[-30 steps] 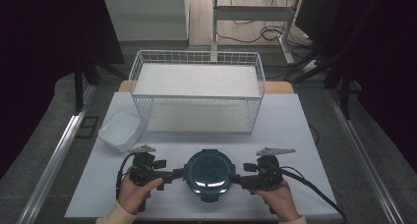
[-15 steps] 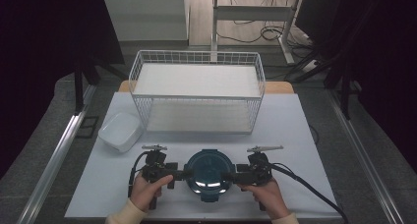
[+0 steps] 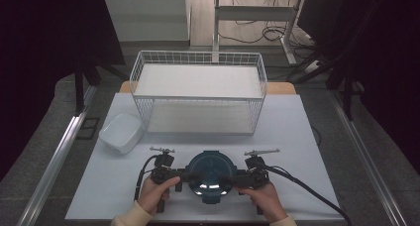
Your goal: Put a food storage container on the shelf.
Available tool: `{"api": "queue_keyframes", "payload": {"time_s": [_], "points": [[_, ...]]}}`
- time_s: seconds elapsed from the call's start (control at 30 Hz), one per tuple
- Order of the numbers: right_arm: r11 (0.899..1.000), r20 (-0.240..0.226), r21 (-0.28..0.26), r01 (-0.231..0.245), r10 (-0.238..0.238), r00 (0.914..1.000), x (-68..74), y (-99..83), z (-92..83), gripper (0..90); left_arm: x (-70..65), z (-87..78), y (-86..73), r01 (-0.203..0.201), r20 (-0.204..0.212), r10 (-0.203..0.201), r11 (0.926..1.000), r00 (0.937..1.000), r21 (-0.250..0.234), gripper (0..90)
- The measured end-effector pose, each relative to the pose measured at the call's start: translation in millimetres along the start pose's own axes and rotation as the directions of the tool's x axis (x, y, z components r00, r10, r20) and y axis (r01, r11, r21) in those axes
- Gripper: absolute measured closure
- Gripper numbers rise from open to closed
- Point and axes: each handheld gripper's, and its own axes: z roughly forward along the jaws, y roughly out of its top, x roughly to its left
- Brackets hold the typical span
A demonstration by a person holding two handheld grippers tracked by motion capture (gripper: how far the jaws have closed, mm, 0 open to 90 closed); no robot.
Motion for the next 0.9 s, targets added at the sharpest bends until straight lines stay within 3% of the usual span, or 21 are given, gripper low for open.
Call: {"api": "queue_keyframes", "payload": {"time_s": [0.2, 0.37, 0.63, 0.9], "points": [[0.999, -0.019, 0.01, -0.037, 0.037, 0.9991, -0.3, 0.0, 1.7, 15.5, -0.7, 0.4, -1.2, 0.0, -0.024, 0.0, 1.0, 0.9997, 0.005, 24.1], [0.997, -0.02, 0.022, -0.079, 0.08, 0.9966, -1.4, 1.9, 0.8, 18.1, 0.8, 0.1, -1.2, 0.004, -0.016, -0.004, 0.9999, 0.9999, 0.01, 25.3], [0.996, -0.023, 0.018, -0.083, 0.084, 0.9962, -1.5, 1.4, 1.0, 18.6, 0.3, 3.2, -2.3, 0.018, -0.011, -0.018, 0.9994, 0.9998, 0.03, 21.6], [0.995, -0.017, 0.003, -0.101, 0.101, 0.9948, 0.6, 1.0, -3.9, 25.0, -0.5, -2.1, -3.0, 0.035, -0.01, -0.035, 0.9992, 0.9993, 0.02, 27.1]]}}
